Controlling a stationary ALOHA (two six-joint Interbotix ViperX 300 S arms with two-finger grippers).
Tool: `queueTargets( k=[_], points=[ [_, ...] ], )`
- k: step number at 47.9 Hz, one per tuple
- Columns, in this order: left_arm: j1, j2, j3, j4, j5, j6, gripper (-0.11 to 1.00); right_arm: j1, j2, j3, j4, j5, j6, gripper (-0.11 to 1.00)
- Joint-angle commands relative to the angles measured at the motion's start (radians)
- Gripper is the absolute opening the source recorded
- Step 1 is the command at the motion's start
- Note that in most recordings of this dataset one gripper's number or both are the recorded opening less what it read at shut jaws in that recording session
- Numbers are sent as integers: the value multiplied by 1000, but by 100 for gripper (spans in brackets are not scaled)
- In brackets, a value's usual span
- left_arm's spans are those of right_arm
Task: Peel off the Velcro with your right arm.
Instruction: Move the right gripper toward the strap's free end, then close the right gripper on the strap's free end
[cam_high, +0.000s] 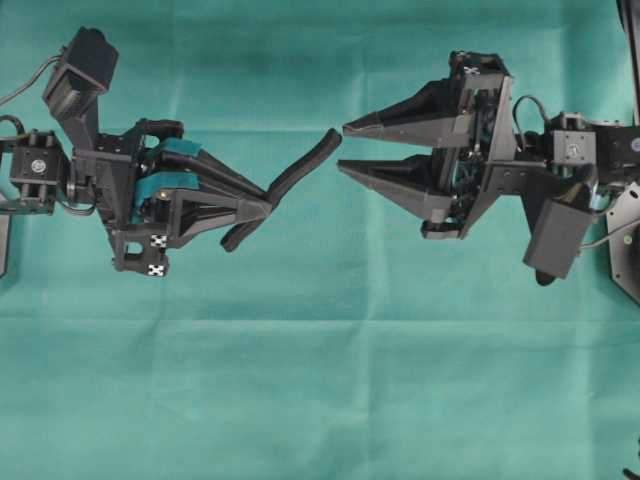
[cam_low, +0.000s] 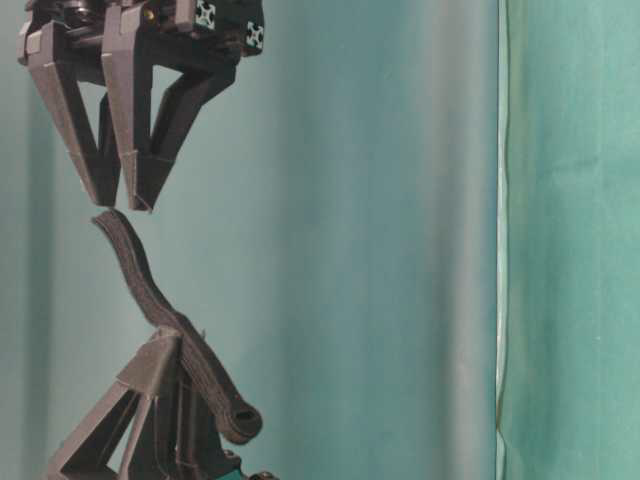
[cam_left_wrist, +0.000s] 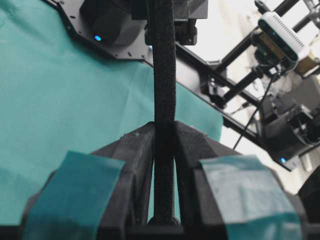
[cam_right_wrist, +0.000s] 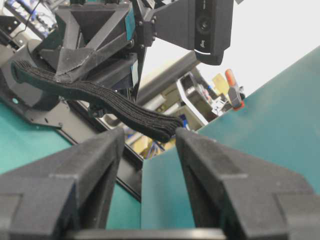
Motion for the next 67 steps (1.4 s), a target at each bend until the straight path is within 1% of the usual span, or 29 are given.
queueTargets(
  k=[1,47,67],
  points=[
    [3,-8,-11,-2,-11,0,10,-2,-3,-20,2,-11,2,11],
    [3,-8,-12,-2,-11,0,10,-2,5,0,2,-12,5,11],
    [3,-6,-15,-2,-9,0,10,-2,6,14,3,-46,5,11]
  ],
)
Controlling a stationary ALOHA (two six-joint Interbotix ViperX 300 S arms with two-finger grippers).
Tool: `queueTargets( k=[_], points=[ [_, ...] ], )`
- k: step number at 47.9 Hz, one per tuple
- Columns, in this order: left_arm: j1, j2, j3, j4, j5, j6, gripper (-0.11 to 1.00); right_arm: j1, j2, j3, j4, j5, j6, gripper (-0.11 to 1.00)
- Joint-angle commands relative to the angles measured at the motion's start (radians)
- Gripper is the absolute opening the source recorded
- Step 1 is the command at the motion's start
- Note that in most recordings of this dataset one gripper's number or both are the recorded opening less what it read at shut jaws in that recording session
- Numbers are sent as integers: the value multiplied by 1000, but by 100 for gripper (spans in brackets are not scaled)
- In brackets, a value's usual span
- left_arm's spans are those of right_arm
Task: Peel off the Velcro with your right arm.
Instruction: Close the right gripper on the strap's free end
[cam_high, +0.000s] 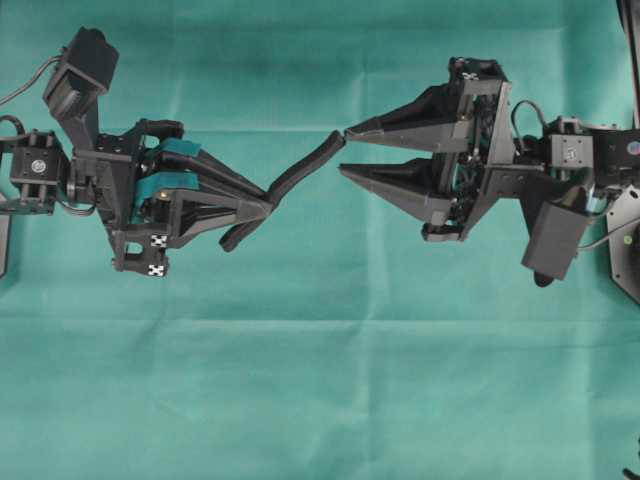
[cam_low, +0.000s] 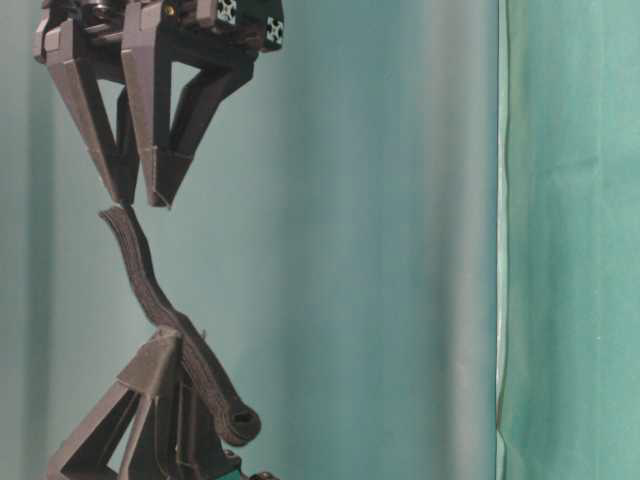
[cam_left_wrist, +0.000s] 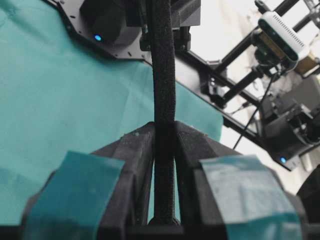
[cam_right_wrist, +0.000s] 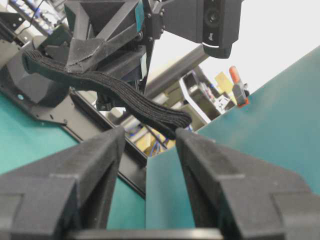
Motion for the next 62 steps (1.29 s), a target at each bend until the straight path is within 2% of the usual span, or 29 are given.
queueTargets(
  k=[1,26,39,62],
  points=[
    [3,-6,-15,0,-11,2,10,0,-5,-9,2,-11,2,11],
    [3,-9,-11,0,-11,2,10,-2,23,-26,2,-12,2,10],
    [3,-9,-11,0,-11,2,10,0,23,-26,2,-12,2,-3],
    [3,-9,-11,0,-11,2,10,0,25,-11,3,-12,2,-6]
  ],
)
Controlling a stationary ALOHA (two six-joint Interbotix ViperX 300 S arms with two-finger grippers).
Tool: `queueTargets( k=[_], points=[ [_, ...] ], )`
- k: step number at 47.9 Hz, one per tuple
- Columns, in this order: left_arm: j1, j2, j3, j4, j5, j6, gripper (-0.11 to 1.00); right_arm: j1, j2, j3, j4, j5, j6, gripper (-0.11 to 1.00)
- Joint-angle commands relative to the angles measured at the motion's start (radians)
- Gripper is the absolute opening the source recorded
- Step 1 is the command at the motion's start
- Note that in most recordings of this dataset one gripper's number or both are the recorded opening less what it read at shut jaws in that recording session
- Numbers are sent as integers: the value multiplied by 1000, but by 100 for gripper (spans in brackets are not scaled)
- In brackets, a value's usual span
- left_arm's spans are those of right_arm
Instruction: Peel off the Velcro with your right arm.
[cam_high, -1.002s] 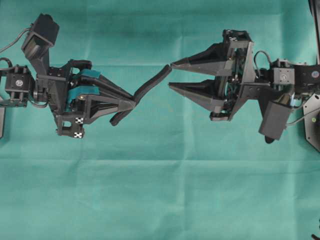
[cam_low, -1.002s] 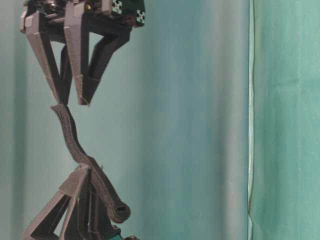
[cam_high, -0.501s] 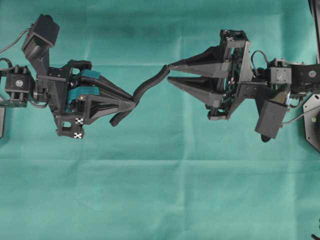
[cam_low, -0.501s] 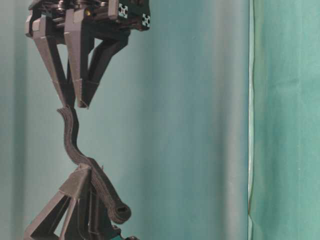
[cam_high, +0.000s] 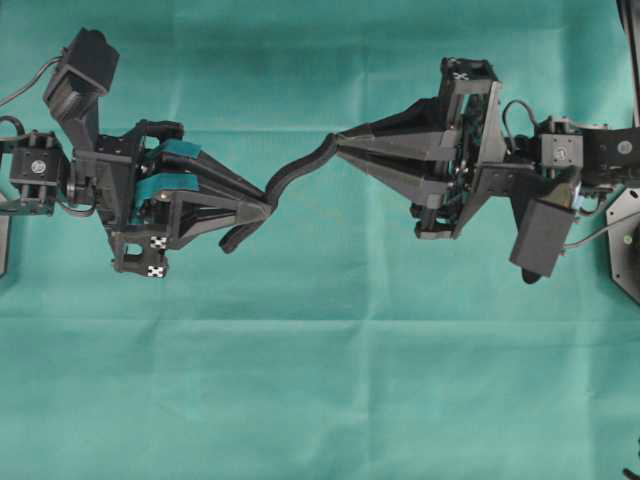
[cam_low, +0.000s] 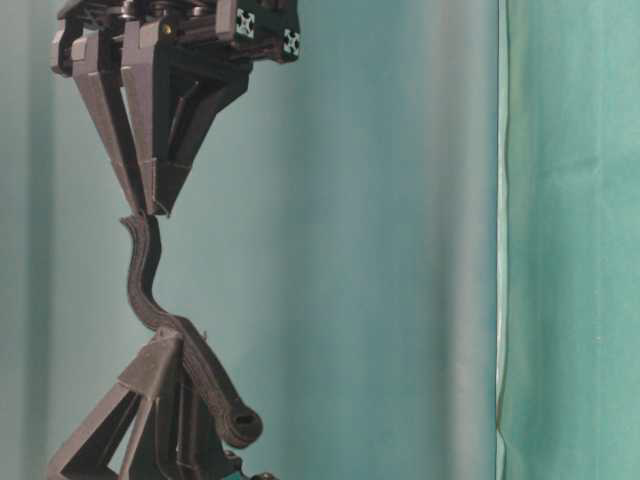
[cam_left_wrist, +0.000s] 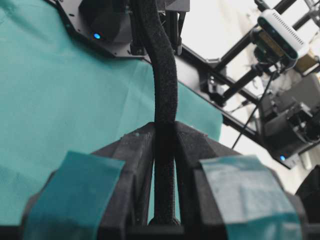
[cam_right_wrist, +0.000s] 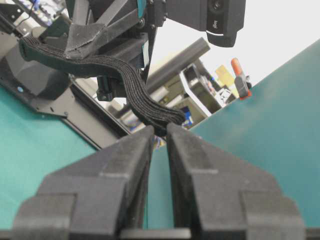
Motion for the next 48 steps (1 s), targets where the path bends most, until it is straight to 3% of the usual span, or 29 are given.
queueTargets(
  k=[1,48],
  points=[
    [5,-11,-14,-2,-11,0,10,5,-6,-8,-2,-9,2,-6],
    [5,-6,-20,-3,-18,0,10,5,-6,14,-2,-9,2,-6]
  ],
)
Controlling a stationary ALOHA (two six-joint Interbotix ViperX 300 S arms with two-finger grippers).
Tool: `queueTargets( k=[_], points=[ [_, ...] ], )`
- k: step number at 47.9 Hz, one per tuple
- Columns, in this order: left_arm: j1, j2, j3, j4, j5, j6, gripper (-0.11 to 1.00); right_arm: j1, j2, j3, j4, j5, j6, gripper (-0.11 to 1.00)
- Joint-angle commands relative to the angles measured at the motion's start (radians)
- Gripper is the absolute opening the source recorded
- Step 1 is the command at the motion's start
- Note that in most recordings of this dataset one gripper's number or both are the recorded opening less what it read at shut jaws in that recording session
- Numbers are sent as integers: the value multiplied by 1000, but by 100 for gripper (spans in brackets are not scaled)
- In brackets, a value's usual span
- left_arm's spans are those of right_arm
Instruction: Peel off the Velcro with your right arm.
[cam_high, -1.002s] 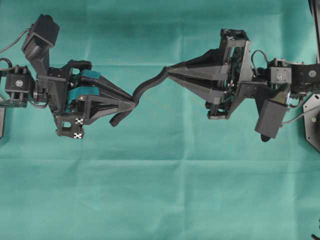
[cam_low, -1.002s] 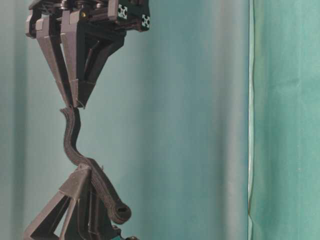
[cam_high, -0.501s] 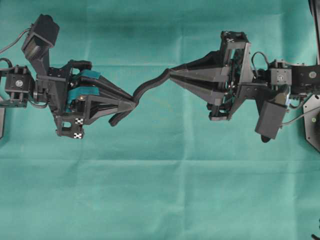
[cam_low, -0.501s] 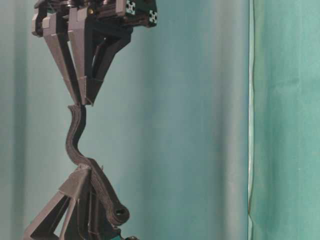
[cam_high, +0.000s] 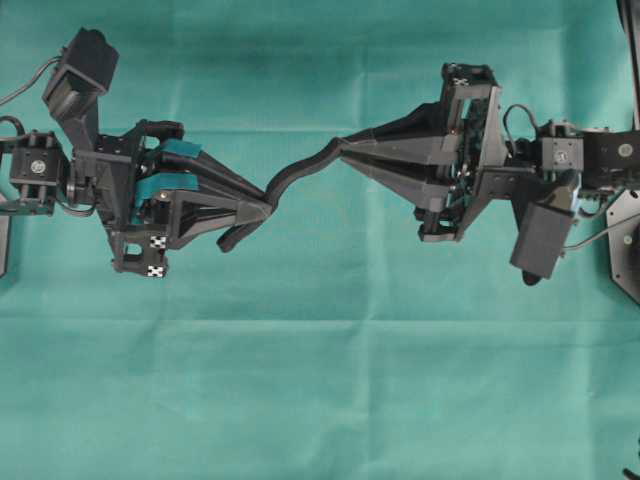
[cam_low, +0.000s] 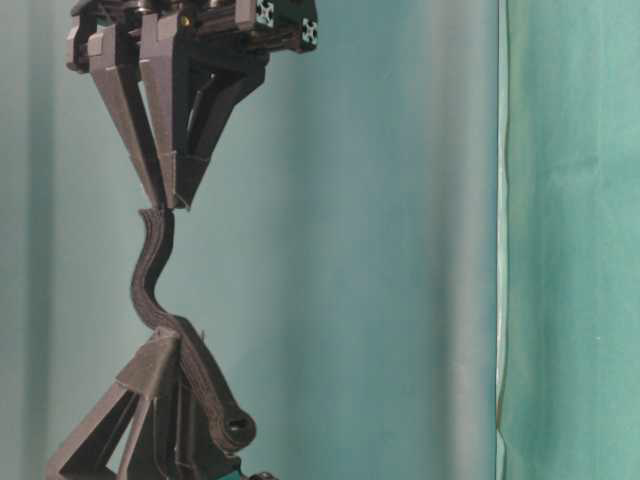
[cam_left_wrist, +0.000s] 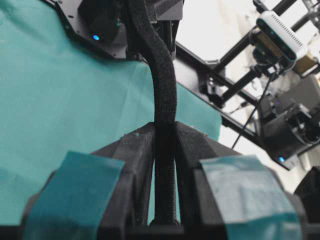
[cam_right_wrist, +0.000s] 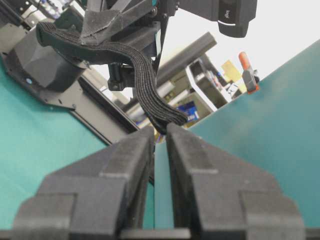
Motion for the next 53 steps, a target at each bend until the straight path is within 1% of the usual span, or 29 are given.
queueTargets(
  k=[1,23,30,43,53],
  points=[
    [3,-5,-18,-2,-14,0,10,5,-6,-8,-2,-9,2,-6],
    [3,-5,-20,-3,-14,0,10,8,-6,-3,-2,-9,0,-7],
    [3,-5,-20,-2,-14,0,10,8,-5,-2,-2,-9,-2,-9],
    [3,-5,-20,-2,-14,0,10,8,-5,-3,-23,-9,-2,-9],
    [3,-6,-18,-2,-14,0,10,9,-5,-3,-23,-9,2,-9]
  ],
)
